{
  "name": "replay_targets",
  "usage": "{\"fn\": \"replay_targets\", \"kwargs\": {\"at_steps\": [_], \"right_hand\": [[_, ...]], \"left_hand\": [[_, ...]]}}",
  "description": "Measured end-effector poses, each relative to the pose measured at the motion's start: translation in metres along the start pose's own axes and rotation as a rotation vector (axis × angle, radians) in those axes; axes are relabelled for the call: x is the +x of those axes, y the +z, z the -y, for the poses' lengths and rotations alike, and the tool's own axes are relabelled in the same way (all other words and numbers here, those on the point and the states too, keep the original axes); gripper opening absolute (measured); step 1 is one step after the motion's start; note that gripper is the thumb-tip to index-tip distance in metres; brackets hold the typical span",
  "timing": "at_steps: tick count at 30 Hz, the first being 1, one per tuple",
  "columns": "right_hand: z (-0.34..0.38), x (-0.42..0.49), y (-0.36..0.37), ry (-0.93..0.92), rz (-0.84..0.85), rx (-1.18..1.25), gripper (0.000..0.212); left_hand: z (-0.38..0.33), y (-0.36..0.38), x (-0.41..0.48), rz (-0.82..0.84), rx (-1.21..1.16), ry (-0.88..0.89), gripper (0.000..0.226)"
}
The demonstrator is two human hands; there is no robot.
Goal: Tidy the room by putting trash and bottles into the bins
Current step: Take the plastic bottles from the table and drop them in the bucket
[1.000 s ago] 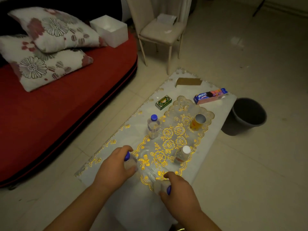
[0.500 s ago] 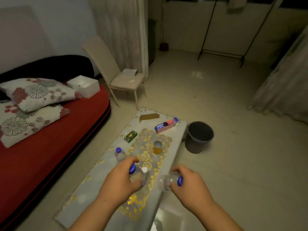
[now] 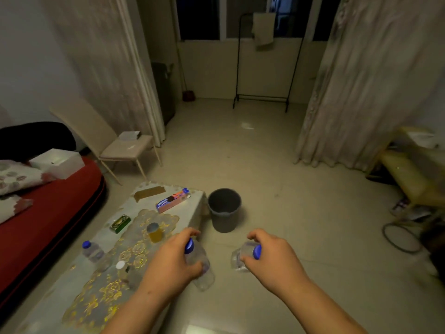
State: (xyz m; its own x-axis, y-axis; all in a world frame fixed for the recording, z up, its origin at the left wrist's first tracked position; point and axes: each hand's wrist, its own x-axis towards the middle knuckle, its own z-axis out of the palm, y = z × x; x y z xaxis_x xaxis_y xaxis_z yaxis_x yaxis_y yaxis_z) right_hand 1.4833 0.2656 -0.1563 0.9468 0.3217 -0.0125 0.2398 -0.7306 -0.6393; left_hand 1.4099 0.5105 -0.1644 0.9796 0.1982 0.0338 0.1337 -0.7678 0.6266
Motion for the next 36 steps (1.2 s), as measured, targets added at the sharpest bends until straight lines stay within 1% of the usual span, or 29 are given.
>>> {"fn": "replay_targets", "kwargs": {"at_steps": [3,6,13,18,24,29,36], "right_hand": [[-0.027,-0.008,-0.029,0.033,-0.014,-0.008,0.040],[-0.044,-0.005,-0.045,0.048,-0.029,-0.020,0.040],[-0.060,0.045,-0.056,0.081,-0.050,0.001,0.041],[-0.063,0.109,-0.050,0.085,-0.051,0.000,0.036],[-0.057,0.207,-0.037,0.105,-0.056,0.004,0.040],[-0.056,0.277,-0.041,0.120,-0.061,0.009,0.036],[-0.080,0.374,-0.047,0.120,-0.022,0.019,0.035]], "left_hand": [[-0.036,0.015,0.011,0.006,0.009,0.046,0.069],[-0.058,0.024,0.026,0.003,0.019,0.082,0.068],[-0.057,0.032,0.079,-0.007,0.005,0.102,0.068],[-0.044,0.035,0.139,-0.011,-0.025,0.095,0.068],[-0.017,0.035,0.239,0.014,-0.044,0.076,0.070],[-0.005,0.035,0.314,0.011,-0.040,0.056,0.070],[0.001,0.054,0.406,-0.017,-0.027,-0.012,0.068]]}}
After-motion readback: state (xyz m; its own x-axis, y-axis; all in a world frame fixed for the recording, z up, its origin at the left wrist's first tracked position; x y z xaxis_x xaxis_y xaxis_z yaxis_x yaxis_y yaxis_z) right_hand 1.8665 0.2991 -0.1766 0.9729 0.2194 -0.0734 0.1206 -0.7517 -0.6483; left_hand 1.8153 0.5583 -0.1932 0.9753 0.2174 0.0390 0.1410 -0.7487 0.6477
